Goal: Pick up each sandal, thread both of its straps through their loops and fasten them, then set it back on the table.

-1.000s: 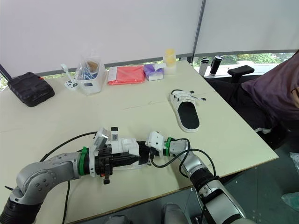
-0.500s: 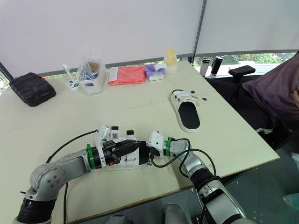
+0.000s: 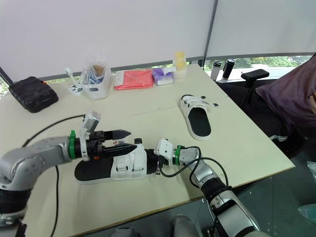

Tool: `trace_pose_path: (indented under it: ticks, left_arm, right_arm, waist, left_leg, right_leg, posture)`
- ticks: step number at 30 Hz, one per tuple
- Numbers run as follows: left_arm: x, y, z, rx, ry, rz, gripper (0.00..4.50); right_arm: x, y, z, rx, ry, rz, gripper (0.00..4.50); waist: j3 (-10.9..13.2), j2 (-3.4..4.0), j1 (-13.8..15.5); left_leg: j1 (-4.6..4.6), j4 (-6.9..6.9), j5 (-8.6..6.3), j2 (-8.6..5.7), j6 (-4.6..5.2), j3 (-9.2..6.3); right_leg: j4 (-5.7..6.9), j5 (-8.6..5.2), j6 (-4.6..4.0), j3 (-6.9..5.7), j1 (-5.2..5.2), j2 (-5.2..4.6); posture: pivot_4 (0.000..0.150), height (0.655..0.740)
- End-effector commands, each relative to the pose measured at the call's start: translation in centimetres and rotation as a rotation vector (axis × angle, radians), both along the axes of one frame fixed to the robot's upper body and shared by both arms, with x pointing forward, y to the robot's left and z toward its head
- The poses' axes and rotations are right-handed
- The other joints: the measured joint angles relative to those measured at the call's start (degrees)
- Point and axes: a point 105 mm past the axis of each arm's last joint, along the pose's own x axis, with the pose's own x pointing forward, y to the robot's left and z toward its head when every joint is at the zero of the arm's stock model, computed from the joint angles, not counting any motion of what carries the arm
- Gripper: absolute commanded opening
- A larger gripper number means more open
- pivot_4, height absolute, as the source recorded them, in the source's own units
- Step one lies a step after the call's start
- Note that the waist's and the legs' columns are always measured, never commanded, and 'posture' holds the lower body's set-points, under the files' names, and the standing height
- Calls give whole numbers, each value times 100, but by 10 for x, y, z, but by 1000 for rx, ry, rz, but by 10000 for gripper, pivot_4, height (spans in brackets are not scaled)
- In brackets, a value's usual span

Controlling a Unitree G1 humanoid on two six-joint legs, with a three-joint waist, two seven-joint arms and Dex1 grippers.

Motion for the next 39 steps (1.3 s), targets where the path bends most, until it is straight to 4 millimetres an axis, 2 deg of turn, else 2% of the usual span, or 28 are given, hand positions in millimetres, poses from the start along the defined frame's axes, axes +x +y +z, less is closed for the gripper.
trace_pose_path:
  ticks: [1,4,13,16,24,27,35,37,39]
  left_arm:
    - [22,4,-1,90,-118,-2,44855]
    - [35,2,-15,177,-163,-45,44855]
    - [42,-21,-35,143,-89,-216,44855]
    - [43,-26,-38,142,-71,-246,37579]
    - [38,-29,-41,154,-41,-295,480]
    - [38,-29,-39,142,-46,-293,480]
    - [22,-40,33,-121,-68,-318,480]
    - [22,-39,36,-131,-67,-292,480]
    - [30,-32,25,-89,-69,-234,480]
  right_arm:
    - [-18,-46,-85,-278,263,-116,0]
    - [-18,-45,-85,-279,261,-114,0]
    - [-19,-42,-86,-278,259,-110,0]
    - [-19,-42,-86,-271,259,-116,0]
    - [-20,-44,-87,-272,260,-123,0]
    - [-19,-44,-86,-270,260,-126,0]
    - [-18,-46,-86,-274,261,-131,0]
    - [-18,-46,-86,-274,261,-133,0]
    - [-18,-46,-86,-273,261,-132,0]
  waist:
    - [-1,-1,4]
    - [-2,-3,3]
    - [2,-11,1]
    - [2,-11,0]
    - [2,-11,4]
    - [2,-11,3]
    - [10,-16,2]
    - [12,-11,0]
    - [14,-10,2]
  left_leg:
    - [0,0,0,0,0,0]
    - [0,0,1,0,1,0]
    - [0,-2,2,3,4,1]
    - [2,-2,2,3,5,0]
    - [3,-2,3,4,6,-2]
    - [3,-2,3,4,6,-2]
    - [2,-1,3,6,6,-6]
    - [4,-1,3,5,6,-5]
    - [4,-1,3,3,6,-6]
  right_leg:
    - [0,0,0,0,0,-1]
    - [1,0,0,2,3,0]
    - [16,0,1,7,-2,2]
    - [22,1,1,7,-2,3]
    - [25,1,1,7,0,3]
    - [25,1,1,7,0,3]
    - [28,1,2,7,0,3]
    - [27,1,2,8,3,2]
    - [28,1,2,8,3,3]
  posture:
    - [1500,7400]
    - [1500,7400]
    - [1500,7400]
    - [1500,7400]
    - [1500,7400]
    - [1500,7400]
    - [1500,7400]
    - [1500,7400]
    - [1500,7400]
